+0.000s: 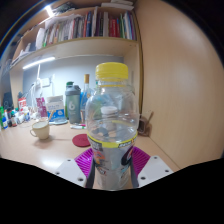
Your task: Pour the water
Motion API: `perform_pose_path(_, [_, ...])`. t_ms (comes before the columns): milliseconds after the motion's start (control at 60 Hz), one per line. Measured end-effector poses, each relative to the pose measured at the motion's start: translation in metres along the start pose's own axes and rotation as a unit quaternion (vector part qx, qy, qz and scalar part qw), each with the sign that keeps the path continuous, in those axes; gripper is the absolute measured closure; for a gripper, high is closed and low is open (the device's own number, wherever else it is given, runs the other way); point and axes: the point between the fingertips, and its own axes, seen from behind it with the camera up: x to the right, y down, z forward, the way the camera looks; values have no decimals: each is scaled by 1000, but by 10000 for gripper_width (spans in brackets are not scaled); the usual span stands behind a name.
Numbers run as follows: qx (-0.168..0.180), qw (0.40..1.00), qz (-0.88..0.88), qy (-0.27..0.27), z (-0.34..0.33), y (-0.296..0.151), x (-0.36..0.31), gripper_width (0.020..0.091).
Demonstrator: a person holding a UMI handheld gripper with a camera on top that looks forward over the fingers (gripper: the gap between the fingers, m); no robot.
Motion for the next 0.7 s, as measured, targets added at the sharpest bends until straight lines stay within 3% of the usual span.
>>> perform_pose_path(117, [-27, 999, -16, -2, 3, -1, -5, 642])
perform_pose_path(200, [-49, 998, -24, -11, 6, -6, -17, 648])
perform_pose_path(417, [-18, 957, -288, 5, 56, -126, -41, 650])
perform_pose_path(550, [34, 811, -583, 46, 109, -201, -83, 650])
perform_pose_path(700, [86, 596, -796, 57, 152, -214, -154, 650])
